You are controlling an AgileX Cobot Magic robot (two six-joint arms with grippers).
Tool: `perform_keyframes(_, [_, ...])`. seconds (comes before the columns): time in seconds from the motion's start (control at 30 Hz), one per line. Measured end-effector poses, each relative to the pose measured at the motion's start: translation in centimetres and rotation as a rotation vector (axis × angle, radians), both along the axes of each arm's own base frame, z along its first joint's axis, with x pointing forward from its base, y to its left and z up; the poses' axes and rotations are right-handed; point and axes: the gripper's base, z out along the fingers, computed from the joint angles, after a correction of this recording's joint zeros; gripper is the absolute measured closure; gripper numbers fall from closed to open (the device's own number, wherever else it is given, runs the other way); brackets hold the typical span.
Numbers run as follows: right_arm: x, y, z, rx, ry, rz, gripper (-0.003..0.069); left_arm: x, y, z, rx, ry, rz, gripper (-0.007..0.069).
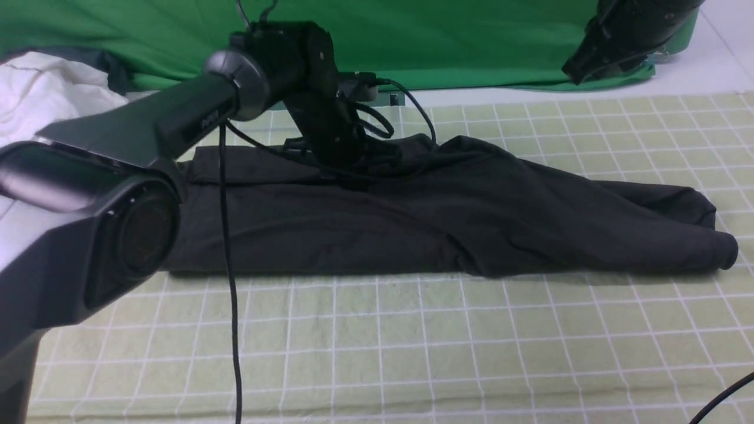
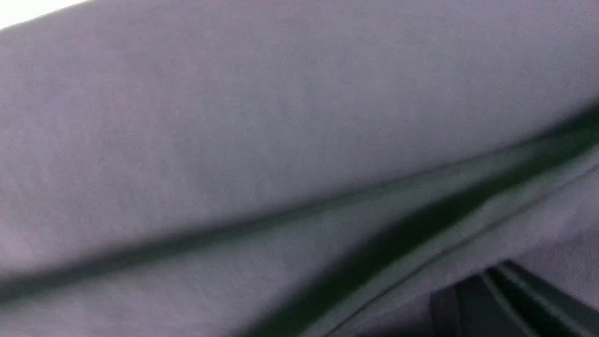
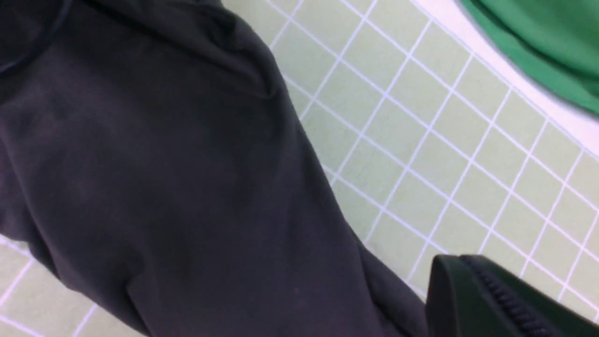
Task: Fold a long-sleeved shirt over a green coffee tablecloth.
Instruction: 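Fold the black garment in half by bringing its near edge over to the far edge, then pull the folded dark garment lengthwise by its ends to straighten it flat on the table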
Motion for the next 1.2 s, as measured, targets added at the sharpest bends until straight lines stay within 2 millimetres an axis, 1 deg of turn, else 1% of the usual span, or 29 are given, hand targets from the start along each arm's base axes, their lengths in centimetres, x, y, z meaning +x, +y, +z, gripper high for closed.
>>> perform_keyframes(0.1, [0.0,0.1,0.0,0.010,0.001,0.001,0.0651,0.6,0.2,-0.3,0.012,-0.049,0.016,0.0616])
perform_keyframes(0.17, [0.0,0.2,0.0,0.024,0.000,0.003,0.0651,1.3,0.4,-0.4,0.011,-0.119,0.032,0.0616])
perform_keyframes(0.23, [0.0,0.3,0.0,0.032,0.004,0.003,0.0651,2.3,1.0,-0.6,-0.018,-0.190,0.081,0.0614])
perform_keyframes(0.27, [-0.1,0.3,0.0,0.032,0.013,0.002,0.0651,3.0,1.7,-0.4,-0.044,-0.220,0.122,0.0613])
perform_keyframes(0.33, [-0.2,0.2,-0.1,0.025,0.030,0.002,0.0651,3.5,2.6,-0.2,-0.061,-0.222,0.153,0.0613])
perform_keyframes(0.4, [-0.6,0.0,-0.3,0.012,0.076,-0.008,0.0650,3.9,4.3,0.8,-0.097,-0.191,0.205,0.0613])
perform_keyframes(0.43, [-0.7,-0.2,-0.4,0.008,0.091,-0.015,0.0650,4.1,4.8,1.2,-0.104,-0.180,0.216,0.0613])
perform_keyframes(0.47, [-0.9,-0.5,-0.5,0.003,0.124,-0.037,0.0650,4.3,6.0,2.4,-0.118,-0.163,0.223,0.0613])
perform_keyframes(0.53, [-0.9,-1.0,-0.5,0.009,0.138,-0.067,0.0650,3.9,6.7,3.7,-0.113,-0.119,0.200,0.0613])
perform_keyframes(0.63, [-0.9,-1.9,-0.3,0.017,0.139,-0.102,0.0650,2.9,7.0,5.7,-0.085,-0.072,0.132,0.0613])
perform_keyframes(0.67, [-1.1,-2.5,-0.2,0.020,0.141,-0.117,0.0650,2.3,6.9,6.5,-0.063,-0.057,0.105,0.0613])
perform_keyframes(0.7, [-1.4,-3.4,0.0,0.022,0.143,-0.136,0.0650,1.7,6.7,7.6,-0.034,-0.055,0.076,0.0613])
perform_keyframes(0.8, [-1.9,-4.7,-0.3,0.026,0.163,-0.172,0.0650,0.5,6.5,9.7,0.009,-0.081,0.045,0.0613])
perform_keyframes(0.83, [-2.3,-6.4,-0.7,0.024,0.186,-0.218,0.0649,-0.6,6.4,10.9,0.029,-0.087,0.028,0.0613])
perform_keyframes(0.87, [-2.4,-6.7,-0.6,0.026,0.183,-0.225,0.0649,-0.8,6.4,11.4,0.030,-0.095,0.028,0.0613])
perform_keyframes(0.9, [-2.7,-8.5,-1.4,0.021,0.217,-0.277,0.0643,-1.7,6.3,11.8,0.036,-0.083,0.017,0.0613])
perform_keyframes(0.93, [-2.8,-9.4,-2.1,0.019,0.244,-0.305,0.0636,-2.5,6.3,12.5,0.037,-0.084,0.013,0.0613])
perform_keyframes(0.97, [-2.8,-10.0,-2.4,0.030,0.256,-0.323,0.0631,-3.0,6.3,12.4,0.043,-0.067,0.008,0.0613])
perform_keyframes(1.0, [-2.9,-11.4,-3.6,0.048,0.297,-0.366,0.0610,-4.4,6.5,12.3,0.054,-0.044,-0.002,0.0613])
perform_keyframes(1.07, [-2.6,-12.5,-5.4,0.102,0.341,-0.403,0.0551,-6.1,6.8,11.3,0.062,-0.008,-0.006,0.0613])
perform_keyframes(1.1, [-2.2,-12.8,-6.2,0.119,0.351,-0.413,0.0513,-7.0,6.9,10.5,0.060,0.004,-0.002,0.0613])
perform_keyframes(1.13, [-2.1,-12.8,-6.4,0.124,0.356,-0.416,0.0507,-7.3,7.0,9.9,0.063,0.021,-0.002,0.0613])
perform_keyframes(1.2, [-1.3,-12.9,-7.7,0.140,0.357,-0.417,0.0435,-8.5,7.3,8.1,0.069,0.045,0.006,0.0613])
